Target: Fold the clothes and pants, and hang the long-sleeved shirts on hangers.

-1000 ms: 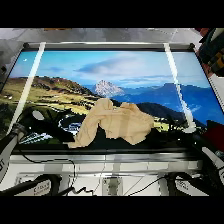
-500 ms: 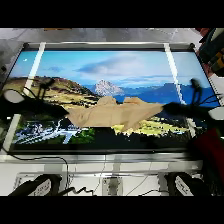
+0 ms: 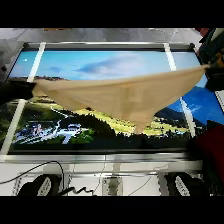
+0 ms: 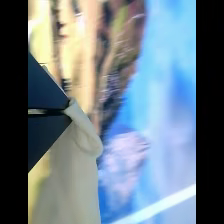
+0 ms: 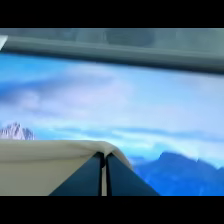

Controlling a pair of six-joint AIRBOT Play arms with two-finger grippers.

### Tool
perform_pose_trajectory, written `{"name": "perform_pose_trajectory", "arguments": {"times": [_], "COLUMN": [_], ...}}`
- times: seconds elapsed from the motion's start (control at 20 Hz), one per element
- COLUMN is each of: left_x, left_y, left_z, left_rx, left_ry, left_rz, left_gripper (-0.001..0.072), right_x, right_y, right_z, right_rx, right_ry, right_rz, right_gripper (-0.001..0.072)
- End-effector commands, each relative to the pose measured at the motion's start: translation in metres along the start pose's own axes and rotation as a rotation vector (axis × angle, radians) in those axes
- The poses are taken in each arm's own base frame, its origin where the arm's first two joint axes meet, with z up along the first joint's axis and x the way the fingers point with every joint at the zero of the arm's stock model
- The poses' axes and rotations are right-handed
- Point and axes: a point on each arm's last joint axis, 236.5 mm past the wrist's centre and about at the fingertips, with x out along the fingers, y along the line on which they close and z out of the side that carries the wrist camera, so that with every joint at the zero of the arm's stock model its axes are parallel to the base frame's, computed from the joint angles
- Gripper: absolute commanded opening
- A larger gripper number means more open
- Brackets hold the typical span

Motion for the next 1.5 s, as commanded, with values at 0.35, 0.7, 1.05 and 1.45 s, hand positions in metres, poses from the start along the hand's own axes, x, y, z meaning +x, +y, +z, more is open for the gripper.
{"name": "perform_pose_trajectory", "arguments": {"times": [0.35, 0.7, 1.05, 1.45], "left_x": [-0.183, -0.135, 0.101, 0.233], "left_y": [-0.042, -0.017, 0.042, 0.053], "left_z": [0.129, 0.12, -0.074, -0.143], "left_rx": [0.103, -0.069, -0.352, -0.749], "left_ry": [-0.695, -0.6, 0.229, 0.208], "left_rz": [0.183, 0.138, -0.036, -0.201], "left_gripper": [0.0022, 0.0021, 0.0021, 0.0022], "right_x": [-0.151, -0.049, 0.191, 0.303], "right_y": [0.039, 0.03, 0.005, -0.016], "right_z": [0.118, 0.08, -0.087, -0.187], "right_rx": [-0.133, 0.032, 0.363, 0.619], "right_ry": [-0.382, -0.154, 0.386, 0.461], "right_rz": [-0.033, 0.09, 0.263, 0.232], "right_gripper": [0.0011, 0.001, 0.0011, 0.0012]}}
